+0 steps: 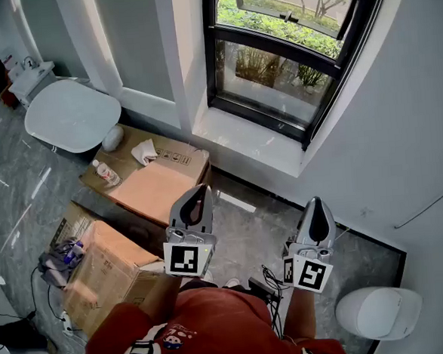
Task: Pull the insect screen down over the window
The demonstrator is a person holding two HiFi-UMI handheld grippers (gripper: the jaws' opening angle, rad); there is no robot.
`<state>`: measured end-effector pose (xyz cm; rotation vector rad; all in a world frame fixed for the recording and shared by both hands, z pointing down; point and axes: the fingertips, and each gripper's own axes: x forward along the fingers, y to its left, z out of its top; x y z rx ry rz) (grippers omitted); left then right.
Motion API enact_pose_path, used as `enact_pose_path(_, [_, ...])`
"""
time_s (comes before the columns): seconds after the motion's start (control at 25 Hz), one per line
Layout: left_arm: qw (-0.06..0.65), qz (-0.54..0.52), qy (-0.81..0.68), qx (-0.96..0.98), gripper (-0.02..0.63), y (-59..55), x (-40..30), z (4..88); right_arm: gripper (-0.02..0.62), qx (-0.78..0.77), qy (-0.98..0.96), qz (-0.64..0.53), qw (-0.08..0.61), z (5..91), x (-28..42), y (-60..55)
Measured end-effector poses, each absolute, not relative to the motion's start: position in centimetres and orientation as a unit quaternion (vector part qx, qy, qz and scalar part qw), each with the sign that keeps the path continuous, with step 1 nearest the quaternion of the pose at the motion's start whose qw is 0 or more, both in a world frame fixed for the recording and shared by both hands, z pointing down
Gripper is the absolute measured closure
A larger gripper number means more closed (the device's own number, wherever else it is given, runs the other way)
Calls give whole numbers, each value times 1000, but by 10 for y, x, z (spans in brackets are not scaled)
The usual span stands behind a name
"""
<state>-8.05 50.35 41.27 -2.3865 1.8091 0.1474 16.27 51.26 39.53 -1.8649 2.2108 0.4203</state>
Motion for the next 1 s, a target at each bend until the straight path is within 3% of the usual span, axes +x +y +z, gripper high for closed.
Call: enact_pose_path(1.0, [55, 19, 590, -805, 600, 483, -25, 449, 586, -633, 760, 102, 102, 443, 199, 485])
